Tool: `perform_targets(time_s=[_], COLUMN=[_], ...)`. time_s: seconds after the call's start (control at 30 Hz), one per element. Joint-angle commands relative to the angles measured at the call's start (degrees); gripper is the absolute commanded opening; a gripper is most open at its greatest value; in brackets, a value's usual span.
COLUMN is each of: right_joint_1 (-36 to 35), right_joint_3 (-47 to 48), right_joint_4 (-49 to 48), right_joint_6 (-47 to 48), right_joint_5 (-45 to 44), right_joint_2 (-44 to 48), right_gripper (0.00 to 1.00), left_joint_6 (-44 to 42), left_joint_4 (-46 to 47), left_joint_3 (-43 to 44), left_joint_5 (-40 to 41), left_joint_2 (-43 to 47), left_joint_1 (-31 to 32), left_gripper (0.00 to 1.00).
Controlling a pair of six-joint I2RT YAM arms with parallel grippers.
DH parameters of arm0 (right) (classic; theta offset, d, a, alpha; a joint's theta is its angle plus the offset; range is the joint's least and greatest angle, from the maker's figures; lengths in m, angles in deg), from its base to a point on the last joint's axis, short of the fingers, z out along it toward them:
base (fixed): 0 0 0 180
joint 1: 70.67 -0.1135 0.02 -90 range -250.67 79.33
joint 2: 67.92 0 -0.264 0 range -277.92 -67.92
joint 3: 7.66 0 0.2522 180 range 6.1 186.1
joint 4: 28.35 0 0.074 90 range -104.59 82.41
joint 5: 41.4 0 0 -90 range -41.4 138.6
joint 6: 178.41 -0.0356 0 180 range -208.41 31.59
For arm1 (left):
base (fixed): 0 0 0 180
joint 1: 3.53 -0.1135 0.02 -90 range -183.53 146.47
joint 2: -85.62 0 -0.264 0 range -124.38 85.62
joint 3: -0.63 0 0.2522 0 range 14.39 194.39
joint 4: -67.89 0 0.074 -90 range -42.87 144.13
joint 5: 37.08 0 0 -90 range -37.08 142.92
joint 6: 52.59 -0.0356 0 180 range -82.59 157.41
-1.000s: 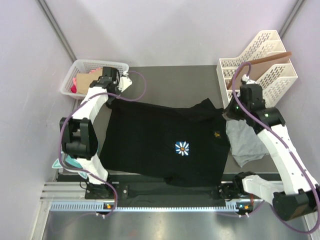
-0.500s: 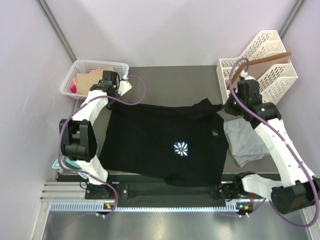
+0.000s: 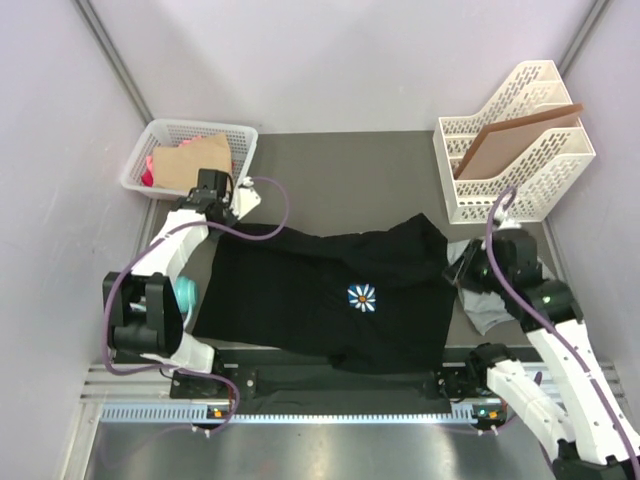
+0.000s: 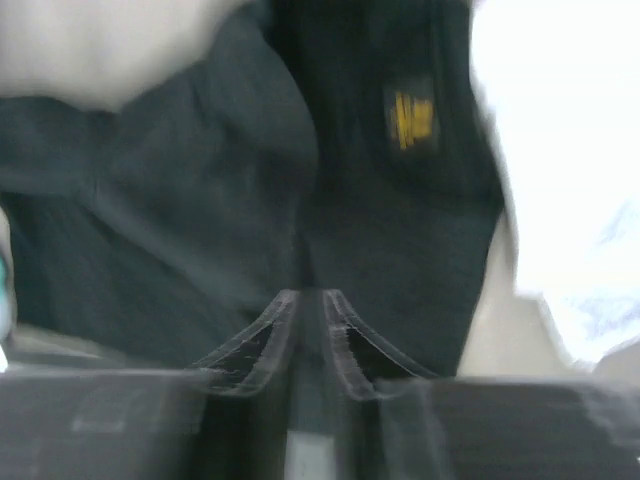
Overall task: Fold and stack the t-shirts
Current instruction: Fold the flattened tshirt in 1/3 of the way
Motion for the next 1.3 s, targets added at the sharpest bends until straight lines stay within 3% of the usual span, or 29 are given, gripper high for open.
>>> perform_targets(time_s=[0.0,0.07,0.1,0.2,0.23,0.27,0.4,0.6,0.93,1.27], right_joint_1=[-0.5,-0.6,-0.6,-0.5,-0.5,-0.4,-0.6,-0.7,-0.6,0.0], right_joint_3=[-10.7,-10.5,-7.7,0.5,2.2,3.7,9.8,10.7,9.3,14.5], right_joint_4=[2.4,2.2,2.2,0.8,-0.3,-3.4,-11.8,-17.8,-21.4,-23.2], right_joint_6=[-4.8,-5.4,-5.1,-2.5,-1.8,-1.0,-0.3,1.2,2.5,3.6], right_joint_5=[9.6,11.3,11.1,8.4,7.3,6.9,6.5,2.6,-3.7,-4.2], right_joint_2=[5.5,7.0,6.5,-2.2,-4.7,-7.2,-23.1,-39.4,-48.1,-57.0], right_gripper=[0.34,0.40,0.50,0.52,0.51,0.50,0.47,0.44,0.40,0.39], left_joint_6=[-0.2,-0.6,-0.7,-0.1,1.0,1.6,3.1,4.7,11.0,12.2], left_joint_4=[0.7,1.1,1.2,-1.5,-2.8,-4.0,-5.3,-3.0,-1.7,-0.8], left_joint_3=[-5.1,-7.3,-7.7,-6.9,-5.3,-4.4,-2.9,-1.0,10.0,12.9], left_joint_5=[0.0,0.3,0.2,-0.7,-1.6,-2.3,-3.9,-4.6,-9.4,-9.7], left_joint_2=[4.8,6.3,6.7,7.0,6.9,6.7,6.7,4.7,-8.1,-16.3], left_joint_1=[-0.8,-0.8,-0.8,-0.8,-0.8,-0.8,-0.8,-0.7,-0.8,-2.1], left_gripper=[0.00,0.02,0.04,0.29,0.51,0.60,0.84,0.86,0.83,0.77])
